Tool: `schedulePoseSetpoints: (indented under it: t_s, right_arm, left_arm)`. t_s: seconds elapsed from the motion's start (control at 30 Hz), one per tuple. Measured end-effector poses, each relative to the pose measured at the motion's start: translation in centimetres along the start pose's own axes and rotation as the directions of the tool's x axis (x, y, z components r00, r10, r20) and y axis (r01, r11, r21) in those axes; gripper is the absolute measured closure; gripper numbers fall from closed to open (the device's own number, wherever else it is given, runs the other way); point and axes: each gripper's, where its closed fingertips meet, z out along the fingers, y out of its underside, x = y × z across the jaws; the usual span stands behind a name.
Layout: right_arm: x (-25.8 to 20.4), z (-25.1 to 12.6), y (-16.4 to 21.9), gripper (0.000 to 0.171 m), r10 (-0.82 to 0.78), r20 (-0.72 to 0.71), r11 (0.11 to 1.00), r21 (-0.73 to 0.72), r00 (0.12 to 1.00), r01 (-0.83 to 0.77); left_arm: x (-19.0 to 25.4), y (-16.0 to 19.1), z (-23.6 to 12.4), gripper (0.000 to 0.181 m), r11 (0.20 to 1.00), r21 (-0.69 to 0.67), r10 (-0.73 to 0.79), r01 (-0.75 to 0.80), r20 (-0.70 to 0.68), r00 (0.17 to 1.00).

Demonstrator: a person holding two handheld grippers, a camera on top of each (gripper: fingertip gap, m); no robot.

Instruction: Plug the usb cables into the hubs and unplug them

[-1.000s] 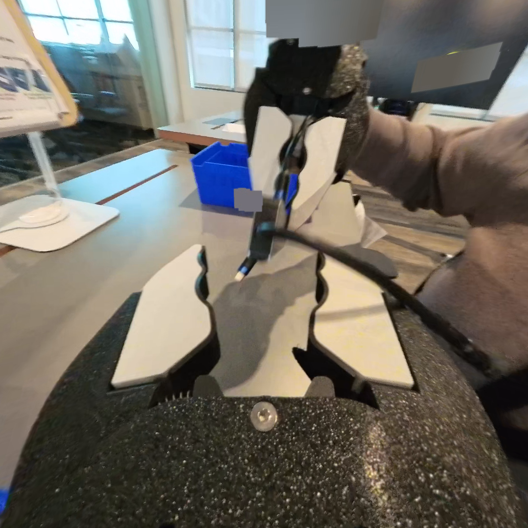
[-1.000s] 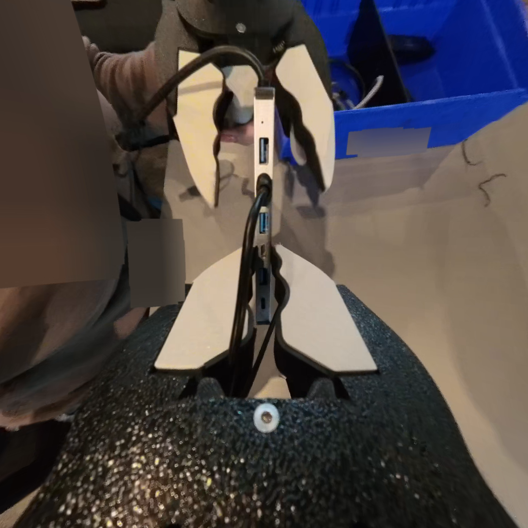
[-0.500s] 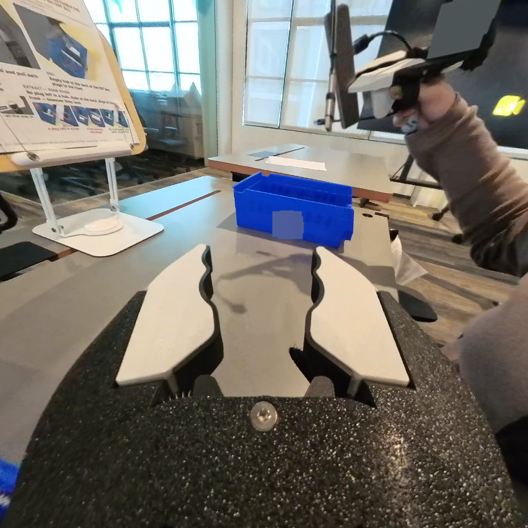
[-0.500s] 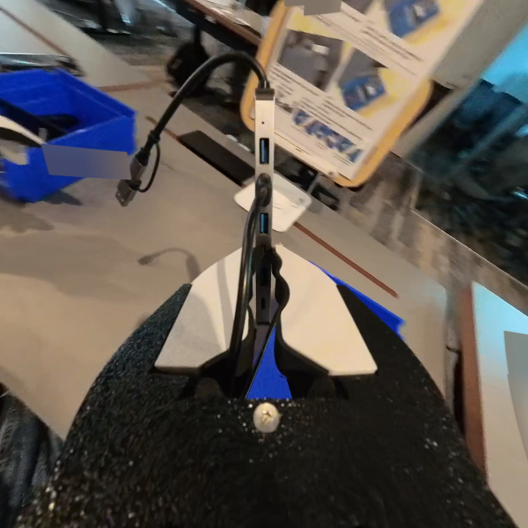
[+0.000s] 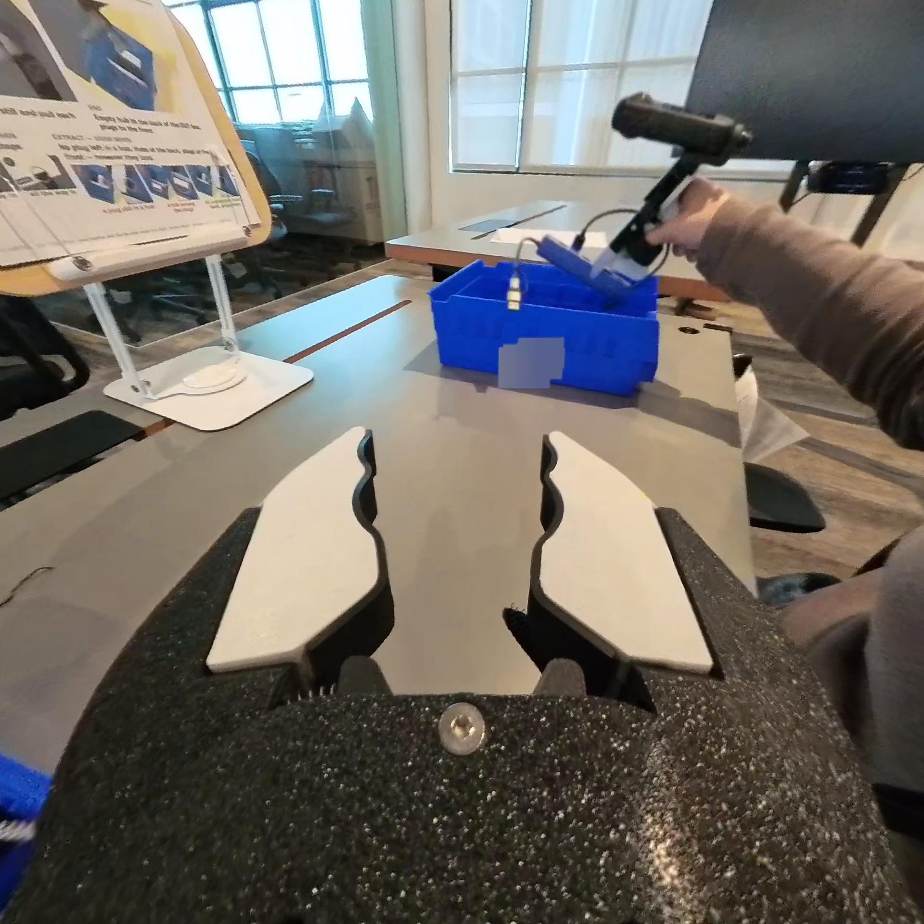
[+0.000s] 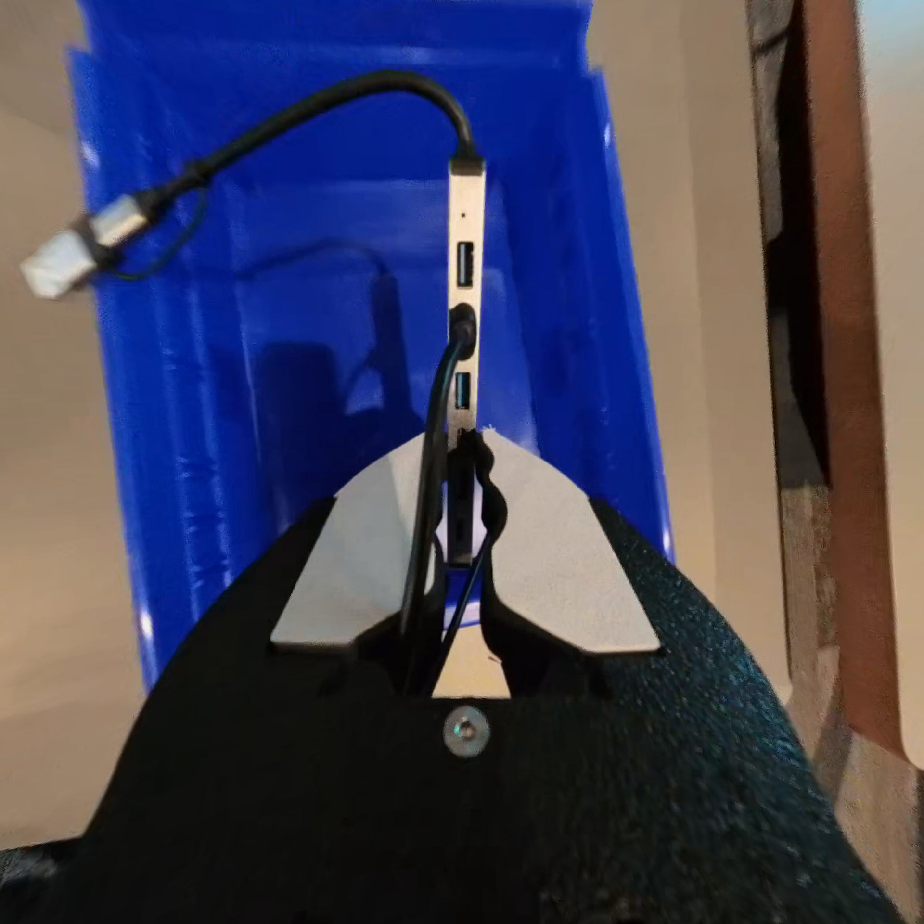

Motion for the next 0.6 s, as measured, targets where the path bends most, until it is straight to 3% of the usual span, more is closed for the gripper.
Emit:
schedulePoseSetpoints:
  t_s: [0.03,0.23,0.37,0.5,0.6]
  right_arm:
    - [0.0,1.0,0.7,0.161,0.002,-0.006,0.999,-0.045,1.000,-0.002]
    - [0.7,4.1,4.0,0.161,-0.080,-0.144,0.960,-0.277,0.986,0.037]
    - [0.3,5.0,4.7,0.161,-0.114,-0.174,0.949,-0.310,0.978,0.056]
    - [0.6,4.4,3.5,0.118,-0.176,-0.262,0.962,-0.251,0.949,0.109]
    - [0.7,2.8,2.3,0.110,-0.185,-0.316,0.972,-0.198,0.930,0.126]
  left_arm:
    - [-0.3,0.0,-0.1,0.118,1.000,-0.003,0.009,-0.009,0.019,1.000]
    - [-0.6,-1.4,-0.7,0.121,0.996,0.087,-0.015,0.012,0.037,0.999]
    - [-0.7,-1.5,-0.9,0.121,0.994,0.100,-0.034,0.030,0.032,0.999]
    - [-0.9,-1.6,-1.0,0.121,0.994,0.103,-0.037,0.033,0.037,0.999]
    - [-1.0,-1.6,-1.0,0.121,0.994,0.100,-0.041,0.037,0.042,0.998]
